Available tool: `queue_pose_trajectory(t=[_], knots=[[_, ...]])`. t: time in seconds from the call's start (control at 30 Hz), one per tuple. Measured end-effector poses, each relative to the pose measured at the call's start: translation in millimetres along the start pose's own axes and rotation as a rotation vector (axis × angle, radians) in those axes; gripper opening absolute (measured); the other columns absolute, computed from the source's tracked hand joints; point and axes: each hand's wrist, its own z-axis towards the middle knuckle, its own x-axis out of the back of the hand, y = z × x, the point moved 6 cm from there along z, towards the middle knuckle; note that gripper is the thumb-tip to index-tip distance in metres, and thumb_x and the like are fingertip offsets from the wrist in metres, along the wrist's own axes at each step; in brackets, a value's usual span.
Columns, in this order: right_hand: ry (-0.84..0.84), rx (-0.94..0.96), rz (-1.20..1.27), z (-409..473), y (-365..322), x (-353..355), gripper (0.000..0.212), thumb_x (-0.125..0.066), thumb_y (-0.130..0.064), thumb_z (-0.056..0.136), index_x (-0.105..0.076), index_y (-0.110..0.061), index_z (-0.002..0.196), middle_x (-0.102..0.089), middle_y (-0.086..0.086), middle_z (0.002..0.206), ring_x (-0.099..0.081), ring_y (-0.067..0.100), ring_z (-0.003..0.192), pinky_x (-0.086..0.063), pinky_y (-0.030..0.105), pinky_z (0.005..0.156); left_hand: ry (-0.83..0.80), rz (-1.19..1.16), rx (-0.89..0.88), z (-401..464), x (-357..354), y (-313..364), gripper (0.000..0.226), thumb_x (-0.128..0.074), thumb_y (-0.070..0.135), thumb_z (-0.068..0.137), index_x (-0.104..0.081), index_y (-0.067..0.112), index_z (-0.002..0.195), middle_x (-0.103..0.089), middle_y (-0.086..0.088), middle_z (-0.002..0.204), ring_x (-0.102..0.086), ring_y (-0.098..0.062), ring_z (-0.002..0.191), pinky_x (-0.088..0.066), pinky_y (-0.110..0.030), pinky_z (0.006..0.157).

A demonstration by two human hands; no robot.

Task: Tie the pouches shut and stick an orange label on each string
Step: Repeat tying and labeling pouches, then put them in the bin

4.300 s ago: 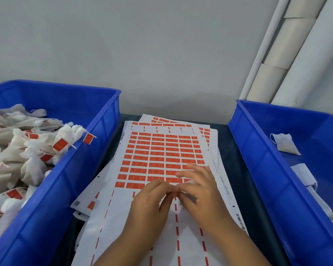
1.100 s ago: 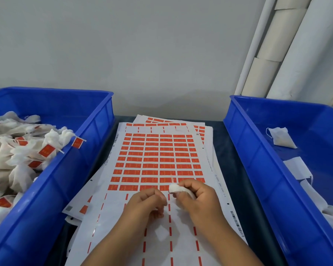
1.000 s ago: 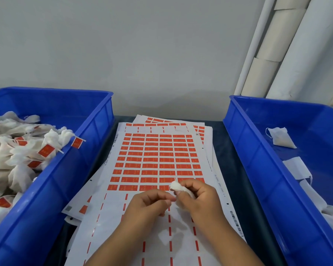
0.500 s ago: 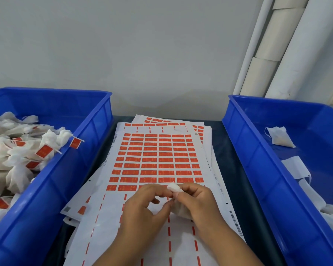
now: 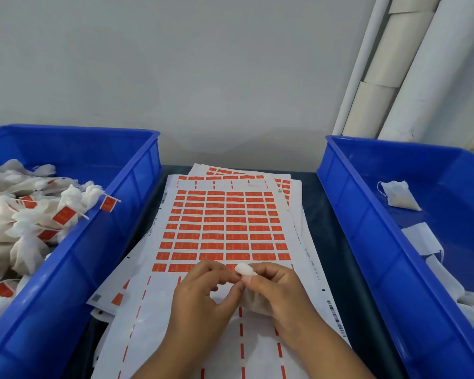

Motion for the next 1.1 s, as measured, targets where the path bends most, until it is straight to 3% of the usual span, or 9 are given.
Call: queue_pose_trajectory(t=[0.1, 0.17, 0.37, 0.5, 0.63, 0.73, 0.87, 0.97, 1.1], knots=[[-0.045, 0.006, -0.002, -2.5, -2.2, -4.4, 0.011, -0.067, -0.022, 0.088, -0.075, -0.020, 0.081, -0.074, -0.008, 0.084, -0.070, 0.011, 0.085, -0.056, 0.020, 0.069, -0.060, -0.003, 0.070, -2.6, -6.0, -5.6, 0.034, -0.080, 0.019, 0.069, -0.054, 0.040, 0.064, -0.054, 0.025, 0.074, -0.050, 0.009, 0.088, -0.046, -0.007, 0.059], [-0.036, 0.007, -0.020, -3.0, -2.3, -4.4, 0.012, -0.067, -0.023, 0.088, -0.075, -0.020, 0.080, -0.074, -0.007, 0.082, -0.069, 0.010, 0.083, -0.054, 0.017, 0.066, -0.087, -0.020, 0.122, -4.0, -9.8, -9.2, 0.028, -0.076, 0.020, 0.073, -0.054, 0.034, 0.063, -0.054, 0.023, 0.075, -0.051, 0.007, 0.086, -0.043, -0.008, 0.062], [0.031, -0.001, 0.033, 1.5, 0.0, 1.7, 0.009, -0.069, -0.019, 0.086, -0.075, -0.021, 0.080, -0.075, -0.009, 0.088, -0.066, 0.015, 0.094, -0.055, 0.030, 0.083, -0.101, -0.034, 0.178, -2.5, -9.7, -15.5, 0.028, -0.073, 0.012, 0.074, -0.053, 0.029, 0.065, -0.055, 0.018, 0.076, -0.055, -0.006, 0.077, -0.045, -0.013, 0.065], [0.030, 0.009, 0.039, 0.8, 0.8, 1.8, 0.013, -0.068, -0.019, 0.086, -0.075, -0.024, 0.077, -0.073, -0.015, 0.083, -0.068, 0.005, 0.085, -0.052, 0.015, 0.065, -0.102, -0.085, 0.210, -2.0, -9.4, -15.2, 0.025, -0.077, 0.027, 0.073, -0.056, 0.041, 0.074, -0.058, 0.031, 0.073, -0.056, 0.005, 0.081, -0.042, -0.008, 0.058], [0.047, 0.014, 0.059, 2.7, 1.7, 4.0, 0.008, -0.069, -0.019, 0.086, -0.076, -0.020, 0.081, -0.074, -0.010, 0.083, -0.069, 0.010, 0.082, -0.054, 0.017, 0.064, -0.118, -0.023, 0.179, 0.8, -8.6, -10.4, 0.035, -0.074, 0.032, 0.072, -0.050, 0.057, 0.077, -0.049, 0.041, 0.066, -0.056, 0.011, 0.074, -0.040, 0.000, 0.056], [0.027, 0.024, 0.079, 2.6, 0.2, 2.4, 0.007, -0.070, -0.019, 0.085, -0.076, -0.019, 0.081, -0.073, -0.013, 0.081, -0.067, -0.002, 0.079, -0.050, 0.009, 0.056, -0.095, 0.024, 0.183, 1.6, -6.2, -11.2, 0.027, -0.071, 0.032, 0.074, -0.061, 0.048, 0.093, -0.044, 0.042, 0.071, -0.055, 0.006, 0.067, -0.037, 0.002, 0.053], [0.051, 0.037, 0.017, 3.9, 3.1, 3.2, 0.006, -0.071, -0.025, 0.084, -0.075, -0.021, 0.086, -0.072, -0.020, 0.088, -0.066, 0.004, 0.087, -0.051, 0.012, 0.067, -0.060, 0.011, 0.184, 1.5, -5.3, -13.4, 0.022, -0.074, 0.022, 0.076, -0.069, 0.038, 0.092, -0.047, 0.040, 0.068, -0.056, 0.008, 0.069, -0.038, 0.004, 0.054], [0.056, 0.034, 0.006, 5.3, 4.7, 4.0, 0.007, -0.071, -0.024, 0.084, -0.075, -0.022, 0.089, -0.072, -0.020, 0.092, -0.064, 0.009, 0.097, -0.053, 0.023, 0.084, -0.068, -0.040, 0.186, 0.7, -5.8, -11.2, 0.027, -0.073, 0.021, 0.077, -0.059, 0.045, 0.081, -0.047, 0.040, 0.065, -0.053, 0.016, 0.080, -0.039, 0.003, 0.055], [0.065, 0.030, -0.020, 6.4, 3.4, 5.5, 0.007, -0.071, -0.026, 0.084, -0.074, -0.022, 0.089, -0.071, -0.023, 0.087, -0.064, 0.008, 0.093, -0.051, 0.015, 0.073, -0.066, -0.047, 0.240, 1.6, -6.7, -13.9, 0.028, -0.067, 0.028, 0.080, -0.052, 0.051, 0.076, -0.049, 0.039, 0.070, -0.055, 0.012, 0.073, -0.038, 0.000, 0.051]])
